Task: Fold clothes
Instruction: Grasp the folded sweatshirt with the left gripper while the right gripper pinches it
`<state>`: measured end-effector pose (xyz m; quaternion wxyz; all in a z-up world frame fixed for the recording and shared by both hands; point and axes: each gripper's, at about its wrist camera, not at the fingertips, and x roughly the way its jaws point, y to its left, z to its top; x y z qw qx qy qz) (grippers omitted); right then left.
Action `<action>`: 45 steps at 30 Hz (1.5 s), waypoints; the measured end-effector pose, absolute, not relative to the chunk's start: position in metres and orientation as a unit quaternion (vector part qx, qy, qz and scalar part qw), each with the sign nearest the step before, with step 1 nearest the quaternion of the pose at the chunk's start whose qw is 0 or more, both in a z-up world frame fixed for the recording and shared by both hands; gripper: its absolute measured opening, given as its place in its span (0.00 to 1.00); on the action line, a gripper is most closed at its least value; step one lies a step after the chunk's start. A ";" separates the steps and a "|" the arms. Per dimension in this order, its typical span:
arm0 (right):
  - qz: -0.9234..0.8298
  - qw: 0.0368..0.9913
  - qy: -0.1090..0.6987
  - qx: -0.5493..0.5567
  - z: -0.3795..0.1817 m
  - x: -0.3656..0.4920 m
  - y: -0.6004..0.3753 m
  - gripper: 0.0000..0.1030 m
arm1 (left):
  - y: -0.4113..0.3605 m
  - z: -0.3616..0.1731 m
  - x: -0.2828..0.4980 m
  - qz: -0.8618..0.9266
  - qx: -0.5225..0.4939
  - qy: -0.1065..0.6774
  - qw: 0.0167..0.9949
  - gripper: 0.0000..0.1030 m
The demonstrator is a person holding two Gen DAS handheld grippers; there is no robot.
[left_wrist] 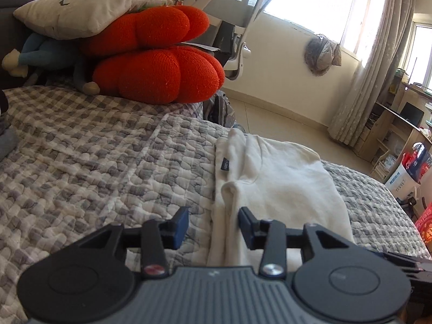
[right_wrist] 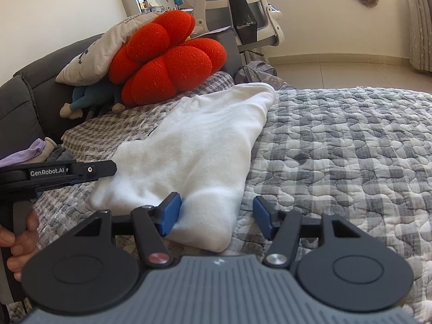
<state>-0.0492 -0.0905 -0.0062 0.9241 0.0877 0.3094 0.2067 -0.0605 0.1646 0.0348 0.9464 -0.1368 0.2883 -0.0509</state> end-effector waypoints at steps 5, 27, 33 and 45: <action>0.207 0.925 0.306 0.090 -0.007 -0.051 -0.092 0.59 | 0.159 0.031 -0.050 -0.088 -0.161 0.315 0.931 0.46; 0.214 0.925 0.296 0.105 -0.006 -0.057 -0.099 0.60 | 0.176 0.010 -0.049 -0.074 -0.258 0.343 0.900 0.31; 0.215 0.924 0.296 0.112 -0.006 -0.056 -0.099 0.60 | 0.187 0.003 -0.047 -0.096 -0.315 0.351 0.877 0.50; 0.220 0.920 0.299 0.128 -0.006 -0.055 -0.104 0.61 | 0.199 0.000 -0.049 -0.113 -0.372 0.348 0.853 0.59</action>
